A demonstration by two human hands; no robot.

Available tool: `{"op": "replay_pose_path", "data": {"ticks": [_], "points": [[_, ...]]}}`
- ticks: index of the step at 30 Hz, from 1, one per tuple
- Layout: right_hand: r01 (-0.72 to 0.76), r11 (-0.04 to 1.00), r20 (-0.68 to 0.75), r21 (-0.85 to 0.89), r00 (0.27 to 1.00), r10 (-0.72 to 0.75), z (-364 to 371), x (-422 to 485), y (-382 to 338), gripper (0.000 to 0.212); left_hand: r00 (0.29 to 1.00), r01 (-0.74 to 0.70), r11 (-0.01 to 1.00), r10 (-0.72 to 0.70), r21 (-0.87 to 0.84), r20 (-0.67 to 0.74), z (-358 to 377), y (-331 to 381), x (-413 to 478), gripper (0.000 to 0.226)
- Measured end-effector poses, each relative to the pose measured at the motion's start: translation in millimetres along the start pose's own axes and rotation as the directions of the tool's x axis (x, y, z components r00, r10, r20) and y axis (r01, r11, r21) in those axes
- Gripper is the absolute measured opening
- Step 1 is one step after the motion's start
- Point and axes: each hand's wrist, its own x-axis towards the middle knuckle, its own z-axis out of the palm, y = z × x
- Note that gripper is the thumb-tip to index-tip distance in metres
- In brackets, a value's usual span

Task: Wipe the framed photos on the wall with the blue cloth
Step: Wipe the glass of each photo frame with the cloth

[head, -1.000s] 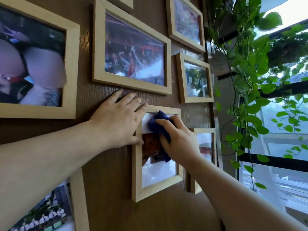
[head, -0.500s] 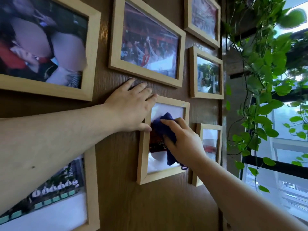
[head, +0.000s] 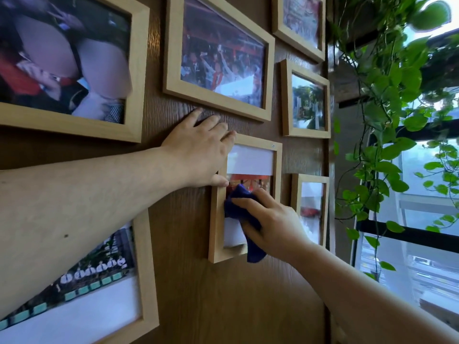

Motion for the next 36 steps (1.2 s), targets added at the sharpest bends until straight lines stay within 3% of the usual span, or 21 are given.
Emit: {"op": "replay_pose_path", "data": {"ticks": [7, 13, 16, 20, 29, 36], "points": [[-0.304, 0.939, 0.045, -0.16, 0.948, 0.314, 6.0, -28.4, 43.4, 0.043, 1.0, -0.003, 1.0, 0.003, -0.009, -0.005, 2.4, -0.1, 1.8, 0.101], [-0.138, 0.989, 0.228, -0.049, 0.963, 0.146, 4.2, -32.1, 1.0, 0.044, 1.0, 0.01, 1.0, -0.01, -0.018, 0.009, 2.0, 1.9, 1.2, 0.101], [-0.02, 0.996, 0.292, -0.083, 0.956, 0.043, 1.2, -33.2, -16.6, 0.042, 0.999, 0.014, 1.0, -0.014, -0.006, 0.03, -0.6, 2.8, 1.8, 0.102], [0.036, 0.981, 0.331, -0.188, 0.943, 0.029, 0.5, -35.6, -14.4, 0.041, 0.998, 0.025, 1.0, -0.025, 0.0, 0.058, -2.4, 5.3, 2.7, 0.103], [-0.03, 0.861, 0.38, -0.507, 0.889, 0.255, -17.5, -45.4, -2.6, 0.053, 0.998, 0.02, 1.0, -0.021, 0.013, 0.054, -6.7, 7.3, 1.7, 0.099], [-0.255, 0.831, 0.219, -0.495, 0.889, 0.403, -30.8, -59.1, 10.9, 0.056, 0.966, -0.214, 0.974, 0.223, 0.076, -0.129, -6.9, 30.0, -5.8, 0.06]]}}
